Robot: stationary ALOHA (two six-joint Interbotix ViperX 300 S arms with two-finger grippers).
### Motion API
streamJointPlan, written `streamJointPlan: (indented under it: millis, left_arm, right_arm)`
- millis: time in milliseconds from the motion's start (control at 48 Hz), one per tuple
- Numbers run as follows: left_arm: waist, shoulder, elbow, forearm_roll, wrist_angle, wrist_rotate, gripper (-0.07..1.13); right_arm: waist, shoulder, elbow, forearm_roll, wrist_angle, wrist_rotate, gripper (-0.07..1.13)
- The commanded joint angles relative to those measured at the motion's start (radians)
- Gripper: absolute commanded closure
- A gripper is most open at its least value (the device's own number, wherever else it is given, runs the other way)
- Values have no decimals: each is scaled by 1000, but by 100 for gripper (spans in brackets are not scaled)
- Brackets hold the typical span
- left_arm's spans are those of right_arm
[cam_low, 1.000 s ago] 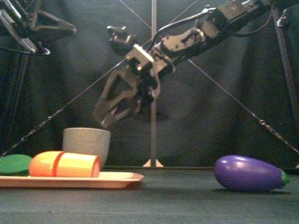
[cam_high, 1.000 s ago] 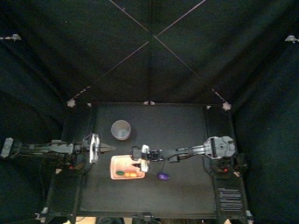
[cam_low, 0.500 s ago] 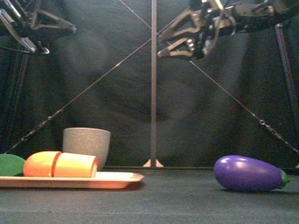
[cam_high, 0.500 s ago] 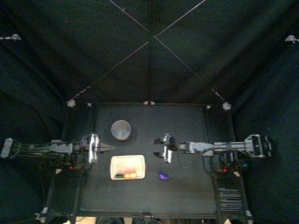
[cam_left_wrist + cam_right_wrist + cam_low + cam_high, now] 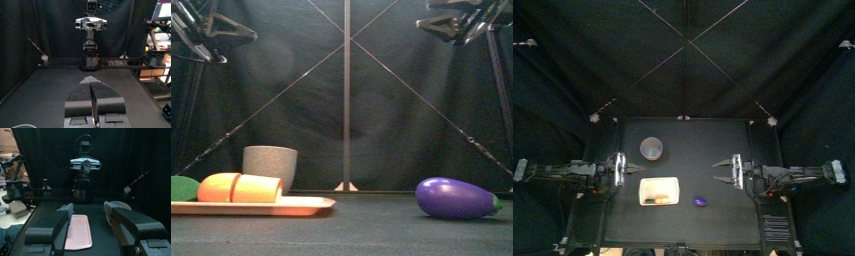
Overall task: Pick the carrot then place it on the pink plate
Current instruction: Drop carrot on the pink plate and return to neutral
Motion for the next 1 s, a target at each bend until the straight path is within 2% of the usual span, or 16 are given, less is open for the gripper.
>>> streamJointPlan:
  millis: [21, 354, 1000]
  left_arm:
    - [2, 0, -15, 3, -3, 2, 108]
    - [2, -17, -15, 3, 0, 2, 108]
    - [12, -32, -25, 2, 21, 2, 108]
  right_arm:
    - [15, -54, 26, -5, -17, 2, 17]
    - [14, -103, 67, -43, -15, 3, 17]
    - [-3, -195, 135, -20, 31, 5, 17]
